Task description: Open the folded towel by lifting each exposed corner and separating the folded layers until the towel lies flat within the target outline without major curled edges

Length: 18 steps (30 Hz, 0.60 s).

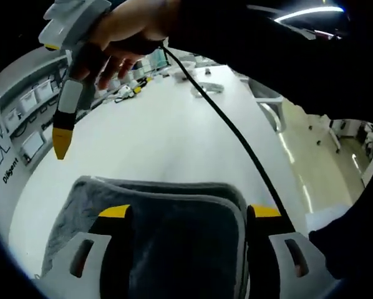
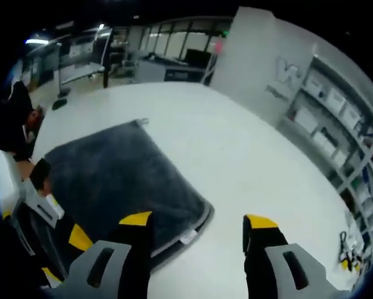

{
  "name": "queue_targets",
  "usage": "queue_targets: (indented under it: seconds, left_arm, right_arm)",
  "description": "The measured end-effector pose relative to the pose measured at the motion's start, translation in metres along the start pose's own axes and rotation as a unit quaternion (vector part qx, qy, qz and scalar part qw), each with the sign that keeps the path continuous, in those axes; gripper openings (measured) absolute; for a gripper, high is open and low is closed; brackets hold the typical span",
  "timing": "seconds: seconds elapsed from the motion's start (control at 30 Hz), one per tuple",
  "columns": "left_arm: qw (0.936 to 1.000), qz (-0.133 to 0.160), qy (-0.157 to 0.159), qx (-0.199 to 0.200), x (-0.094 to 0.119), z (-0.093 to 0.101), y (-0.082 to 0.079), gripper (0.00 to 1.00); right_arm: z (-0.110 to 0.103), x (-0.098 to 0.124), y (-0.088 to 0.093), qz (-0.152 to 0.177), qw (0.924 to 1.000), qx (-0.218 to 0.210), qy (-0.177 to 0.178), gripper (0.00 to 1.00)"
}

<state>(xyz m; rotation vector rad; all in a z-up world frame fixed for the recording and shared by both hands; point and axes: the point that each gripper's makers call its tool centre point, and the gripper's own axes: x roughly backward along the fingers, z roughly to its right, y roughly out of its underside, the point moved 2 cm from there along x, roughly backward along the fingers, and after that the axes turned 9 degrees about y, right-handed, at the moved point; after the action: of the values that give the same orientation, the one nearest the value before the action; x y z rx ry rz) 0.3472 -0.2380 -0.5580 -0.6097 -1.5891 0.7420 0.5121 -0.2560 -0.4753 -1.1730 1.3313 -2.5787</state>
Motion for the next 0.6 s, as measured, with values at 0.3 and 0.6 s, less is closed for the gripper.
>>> queue_targets:
  seconds: [0.3, 0.6]
  left_arm:
    - [0.9999, -0.009, 0.012, -0.001, -0.0058, 0.0062, 0.0039, 0.54]
    - [0.9996, -0.006, 0.026, -0.002, -0.0022, 0.0116, 0.0009, 0.42]
  right_arm:
    - [-0.0006, -0.0007, -0.0022, 0.0, 1.0, 0.005, -0.001, 0.54]
    - [0.0076, -0.0076, 0.0015, -0.007, 1.0, 0.005, 0.0, 0.54]
